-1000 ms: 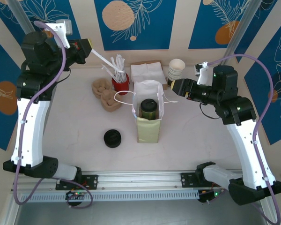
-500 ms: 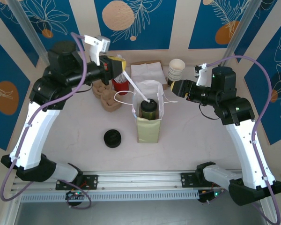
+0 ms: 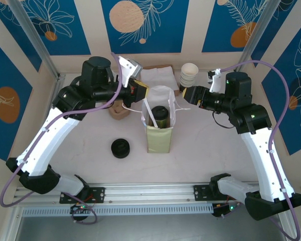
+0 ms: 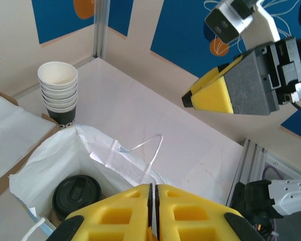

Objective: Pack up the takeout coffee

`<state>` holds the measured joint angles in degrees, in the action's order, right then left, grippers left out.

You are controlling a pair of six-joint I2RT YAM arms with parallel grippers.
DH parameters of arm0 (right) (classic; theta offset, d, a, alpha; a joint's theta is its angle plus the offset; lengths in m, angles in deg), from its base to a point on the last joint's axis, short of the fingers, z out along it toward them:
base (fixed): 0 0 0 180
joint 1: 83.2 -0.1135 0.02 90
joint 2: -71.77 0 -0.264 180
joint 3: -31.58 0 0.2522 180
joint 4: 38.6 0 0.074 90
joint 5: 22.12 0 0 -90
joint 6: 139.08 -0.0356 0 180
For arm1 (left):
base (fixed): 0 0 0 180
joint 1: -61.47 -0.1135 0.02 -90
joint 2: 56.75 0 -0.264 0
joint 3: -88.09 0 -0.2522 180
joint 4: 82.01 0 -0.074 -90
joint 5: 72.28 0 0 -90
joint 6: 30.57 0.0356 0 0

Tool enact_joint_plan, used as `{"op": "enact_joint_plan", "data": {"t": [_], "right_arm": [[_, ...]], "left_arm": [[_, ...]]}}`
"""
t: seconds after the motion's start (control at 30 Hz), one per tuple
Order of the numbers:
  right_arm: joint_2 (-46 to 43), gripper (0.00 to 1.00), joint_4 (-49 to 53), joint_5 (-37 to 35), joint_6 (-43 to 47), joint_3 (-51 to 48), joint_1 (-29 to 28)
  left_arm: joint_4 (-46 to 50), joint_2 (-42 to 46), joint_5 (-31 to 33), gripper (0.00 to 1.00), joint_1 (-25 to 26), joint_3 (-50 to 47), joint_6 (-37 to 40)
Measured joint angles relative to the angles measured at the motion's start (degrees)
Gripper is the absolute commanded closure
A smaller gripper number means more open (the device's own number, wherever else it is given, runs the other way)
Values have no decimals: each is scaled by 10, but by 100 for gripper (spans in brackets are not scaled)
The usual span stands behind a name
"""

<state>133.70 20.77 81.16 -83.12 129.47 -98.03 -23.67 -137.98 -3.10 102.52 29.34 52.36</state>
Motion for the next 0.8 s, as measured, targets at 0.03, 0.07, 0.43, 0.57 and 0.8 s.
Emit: {"op": "enact_joint_plan", "data": {"t": [0.03,0.07,0.43,0.57,0.8], "right_arm": [[0,43,0,0,0,-1,0],[0,43,-1,0,0,-2,1],[1,43,-4,-3,0,-7,2],[6,43,-13,-4,0,-11,3],[40,43,-23,-4,9,-9,5]], "left_arm": [[0,0,0,89,2,-5,3],[0,-2,-1,89,5,-9,7],[-4,-19,-2,86,19,-80,28],[-3,-23,-1,85,20,-88,28],[-2,-23,3,75,21,-88,32]]}}
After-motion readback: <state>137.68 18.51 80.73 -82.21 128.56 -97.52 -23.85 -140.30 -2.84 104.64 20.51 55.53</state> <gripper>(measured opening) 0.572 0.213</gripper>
